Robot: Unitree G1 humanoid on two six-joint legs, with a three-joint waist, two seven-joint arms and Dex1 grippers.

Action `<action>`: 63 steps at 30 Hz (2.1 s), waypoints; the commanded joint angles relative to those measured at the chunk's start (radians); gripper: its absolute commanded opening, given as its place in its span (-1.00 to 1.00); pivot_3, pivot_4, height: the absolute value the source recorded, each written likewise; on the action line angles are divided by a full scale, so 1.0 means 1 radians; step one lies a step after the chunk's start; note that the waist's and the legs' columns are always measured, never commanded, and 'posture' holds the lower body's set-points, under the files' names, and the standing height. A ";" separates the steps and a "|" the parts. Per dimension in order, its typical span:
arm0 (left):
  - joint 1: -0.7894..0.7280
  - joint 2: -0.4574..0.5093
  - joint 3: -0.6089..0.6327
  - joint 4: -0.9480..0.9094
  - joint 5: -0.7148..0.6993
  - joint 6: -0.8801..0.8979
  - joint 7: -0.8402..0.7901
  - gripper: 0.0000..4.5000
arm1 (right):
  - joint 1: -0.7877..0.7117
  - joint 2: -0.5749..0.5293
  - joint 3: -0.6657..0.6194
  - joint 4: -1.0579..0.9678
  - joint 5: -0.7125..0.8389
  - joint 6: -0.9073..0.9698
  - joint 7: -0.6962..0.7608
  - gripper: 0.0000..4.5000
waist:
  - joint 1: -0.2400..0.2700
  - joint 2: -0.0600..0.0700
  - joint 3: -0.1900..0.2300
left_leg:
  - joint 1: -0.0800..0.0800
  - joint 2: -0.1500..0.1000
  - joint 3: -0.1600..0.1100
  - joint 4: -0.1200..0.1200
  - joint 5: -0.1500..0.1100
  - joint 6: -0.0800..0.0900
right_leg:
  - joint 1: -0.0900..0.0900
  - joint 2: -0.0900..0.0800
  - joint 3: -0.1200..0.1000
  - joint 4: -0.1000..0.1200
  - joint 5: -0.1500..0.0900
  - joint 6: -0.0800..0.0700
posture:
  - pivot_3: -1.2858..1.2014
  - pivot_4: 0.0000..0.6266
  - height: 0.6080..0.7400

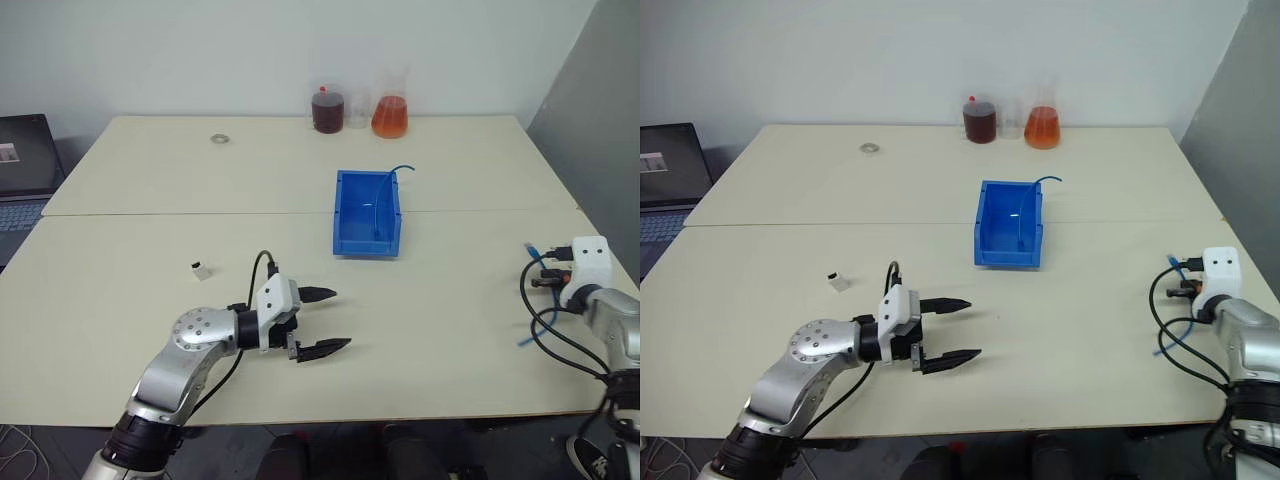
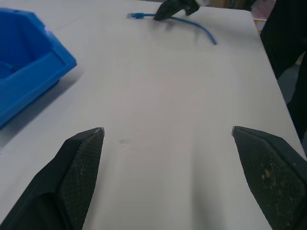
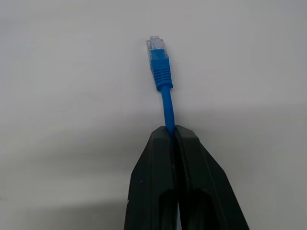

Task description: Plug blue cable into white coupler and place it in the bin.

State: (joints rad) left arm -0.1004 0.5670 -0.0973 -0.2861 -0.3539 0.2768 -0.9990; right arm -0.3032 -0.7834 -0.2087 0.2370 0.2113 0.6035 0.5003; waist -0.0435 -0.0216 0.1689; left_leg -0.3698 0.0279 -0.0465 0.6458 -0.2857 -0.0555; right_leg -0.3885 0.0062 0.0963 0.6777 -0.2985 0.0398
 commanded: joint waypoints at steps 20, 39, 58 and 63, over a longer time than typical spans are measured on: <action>0.925 -0.307 0.288 -0.514 0.093 -0.146 0.511 1.00 | -0.367 0.449 0.566 -0.189 -0.068 -0.071 0.343 -1.00 | -0.005 -0.007 0.013 | 0.000 0.001 -0.004 0.001 0.000 0.000 | 0.001 -0.001 -0.002 0.000 0.000 0.000 | 0.03 -0.52 1.00; 0.997 -0.401 0.240 -0.377 0.154 -0.318 0.602 1.00 | -0.417 0.552 0.749 0.044 -0.296 -0.395 0.401 -1.00 | -0.025 -0.007 0.014 | 0.001 0.001 -0.002 0.001 0.000 0.000 | -0.001 0.000 -0.002 0.001 -0.001 -0.002 | 0.03 -0.52 1.00; 0.919 -0.370 0.259 -0.218 0.143 -0.426 0.598 1.00 | -0.365 0.502 0.661 -0.088 -0.229 -0.308 0.466 0.31 | -0.025 -0.007 0.013 | 0.001 0.001 -0.003 0.001 0.000 0.000 | 0.000 0.000 -0.003 0.002 -0.001 -0.002 | 0.03 -0.52 1.00; 0.887 -0.345 0.278 -0.285 0.129 -0.363 0.614 1.00 | -0.333 0.458 0.609 -0.224 -0.168 -0.196 0.492 0.79 | -0.023 -0.007 0.013 | 0.001 0.001 -0.003 0.001 0.000 0.000 | 0.000 0.000 -0.003 0.002 -0.001 -0.002 | 0.03 -0.52 1.00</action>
State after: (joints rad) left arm 0.7928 0.2056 0.1513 -0.5080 -0.2028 -0.1005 -0.3954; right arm -0.6348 -0.3233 0.4371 0.1072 -0.0058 0.3635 0.9705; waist -0.0660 -0.0287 0.1823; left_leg -0.3691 0.0292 -0.0499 0.6465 -0.2858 -0.0551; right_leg -0.3888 0.0063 0.0932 0.6797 -0.2995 0.0376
